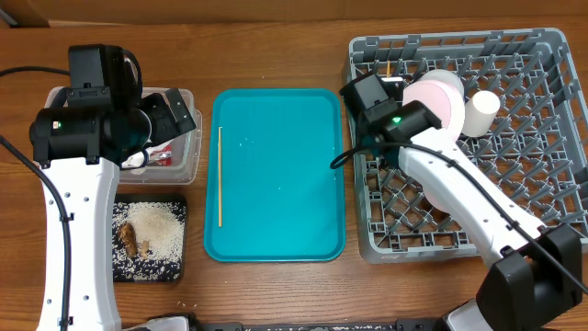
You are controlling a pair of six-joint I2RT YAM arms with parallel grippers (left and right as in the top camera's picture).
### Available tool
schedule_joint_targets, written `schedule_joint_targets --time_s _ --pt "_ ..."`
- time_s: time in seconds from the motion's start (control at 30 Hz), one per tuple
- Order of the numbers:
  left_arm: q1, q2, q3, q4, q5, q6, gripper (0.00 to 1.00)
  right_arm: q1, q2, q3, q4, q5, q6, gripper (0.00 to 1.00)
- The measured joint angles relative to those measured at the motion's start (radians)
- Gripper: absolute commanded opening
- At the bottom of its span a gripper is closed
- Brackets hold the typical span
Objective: Sort waste into correct bins and load items into the dishwasher
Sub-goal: 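Lower the chopstick into the rack's left edge and open the right gripper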
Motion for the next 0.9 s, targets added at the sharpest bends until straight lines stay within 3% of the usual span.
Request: schedule_joint_targets --time_s 0.57,0.9 --pt "0.000 0.000 0.000 0.000 0.000 0.000 1.00 -0.026 0.005 0.000 -0.013 -0.112 -0.098 0.04" --pt "0.000 0.000 0.000 0.000 0.000 0.000 1.00 -0.027 0.008 -0.001 -0.020 -0.116 -0.101 0.17"
